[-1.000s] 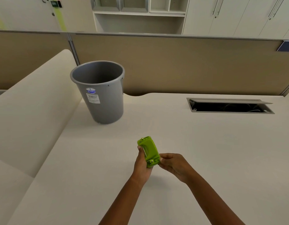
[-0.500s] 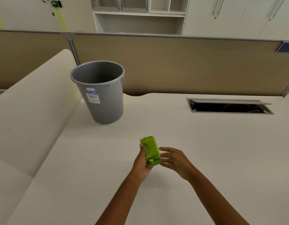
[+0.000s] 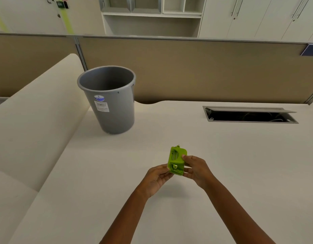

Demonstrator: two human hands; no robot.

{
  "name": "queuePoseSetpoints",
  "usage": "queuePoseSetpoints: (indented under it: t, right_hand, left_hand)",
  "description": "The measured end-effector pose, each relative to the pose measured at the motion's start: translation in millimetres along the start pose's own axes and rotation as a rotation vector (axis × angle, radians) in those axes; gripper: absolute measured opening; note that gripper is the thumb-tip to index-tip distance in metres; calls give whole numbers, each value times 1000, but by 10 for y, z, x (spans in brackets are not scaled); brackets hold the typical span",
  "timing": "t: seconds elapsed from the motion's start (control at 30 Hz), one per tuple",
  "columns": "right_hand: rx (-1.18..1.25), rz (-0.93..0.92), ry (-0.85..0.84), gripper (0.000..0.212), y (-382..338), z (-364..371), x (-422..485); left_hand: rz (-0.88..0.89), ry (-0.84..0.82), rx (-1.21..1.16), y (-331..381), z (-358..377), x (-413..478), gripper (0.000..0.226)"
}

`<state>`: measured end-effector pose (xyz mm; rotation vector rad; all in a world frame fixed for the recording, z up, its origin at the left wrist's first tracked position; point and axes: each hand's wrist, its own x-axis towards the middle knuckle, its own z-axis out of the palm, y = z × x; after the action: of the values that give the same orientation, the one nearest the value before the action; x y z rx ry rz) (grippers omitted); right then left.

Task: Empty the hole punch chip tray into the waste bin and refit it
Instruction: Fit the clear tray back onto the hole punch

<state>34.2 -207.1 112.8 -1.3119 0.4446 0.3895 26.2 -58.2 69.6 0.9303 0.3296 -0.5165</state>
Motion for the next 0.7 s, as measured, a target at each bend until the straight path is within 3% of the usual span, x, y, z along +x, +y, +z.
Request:
queuePoseSetpoints:
  t: [0.17,0.7]
  right_hand:
    - [-39,-38,42,13,31,-10,37]
    - [-126,-99,101,18,196,22,64]
  left_hand:
    - [42,60,146,-28,51,-1,31]
    - [50,442,291,-145,213,70,25]
